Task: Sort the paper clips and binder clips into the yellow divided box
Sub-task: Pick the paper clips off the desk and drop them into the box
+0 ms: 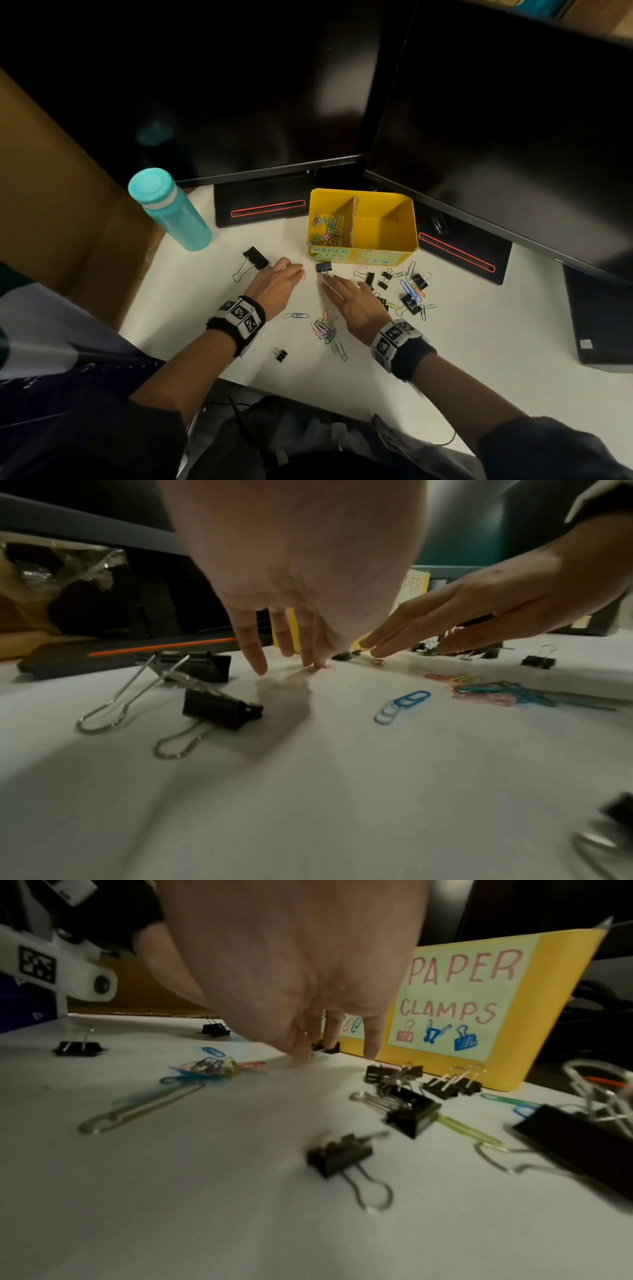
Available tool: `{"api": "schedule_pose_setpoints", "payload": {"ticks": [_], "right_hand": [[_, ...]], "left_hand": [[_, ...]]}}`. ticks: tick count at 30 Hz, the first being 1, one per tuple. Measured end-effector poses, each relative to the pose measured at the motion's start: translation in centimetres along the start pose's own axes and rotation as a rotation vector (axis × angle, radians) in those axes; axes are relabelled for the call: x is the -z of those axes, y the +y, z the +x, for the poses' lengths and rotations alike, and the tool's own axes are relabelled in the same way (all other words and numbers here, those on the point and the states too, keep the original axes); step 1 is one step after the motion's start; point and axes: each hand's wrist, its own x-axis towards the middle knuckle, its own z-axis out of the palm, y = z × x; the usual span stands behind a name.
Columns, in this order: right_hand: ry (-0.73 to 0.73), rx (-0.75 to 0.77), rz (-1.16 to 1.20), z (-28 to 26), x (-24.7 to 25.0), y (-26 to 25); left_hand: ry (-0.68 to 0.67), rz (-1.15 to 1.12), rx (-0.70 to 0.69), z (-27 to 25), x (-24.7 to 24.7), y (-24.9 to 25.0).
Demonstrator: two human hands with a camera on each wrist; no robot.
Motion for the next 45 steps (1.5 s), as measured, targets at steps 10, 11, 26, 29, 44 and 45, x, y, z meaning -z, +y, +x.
{"api": "schedule_pose_setpoints", "payload": {"ticks": [10,11,26,29,44,45], "right_hand": [[0.134,-0.014,0.301,-4.7,-1.9,0.4],[0.074,-0.068,0.358,-5.0,-2.0,0.5],[0.200,-0.086,0.565,-1.6,-2.7,-0.5],[0.256,0.000,0.389,-2.0,-2.7,-0.6],[0.727,-0.168,0.485,0.8,6.9,3.7],[0.739,-0.214,0.498,1.7,7.9,4.0]], "left_hand": [[-0.102,-0.382,0.206,-4.8,-0.9,1.9],[-0.131,-0.462,0.261,-4.9,-0.8,1.8],[-0.153,-0.446,0.216,-1.2,-1.1,5.6],[-0.134,-0.347,0.150,-0.7,-1.0,6.4],[0.000,-0.532,0.169,-1.1,-0.5,4.7],[0.036,-0.565,0.160,-1.0,0.0,4.6]]}}
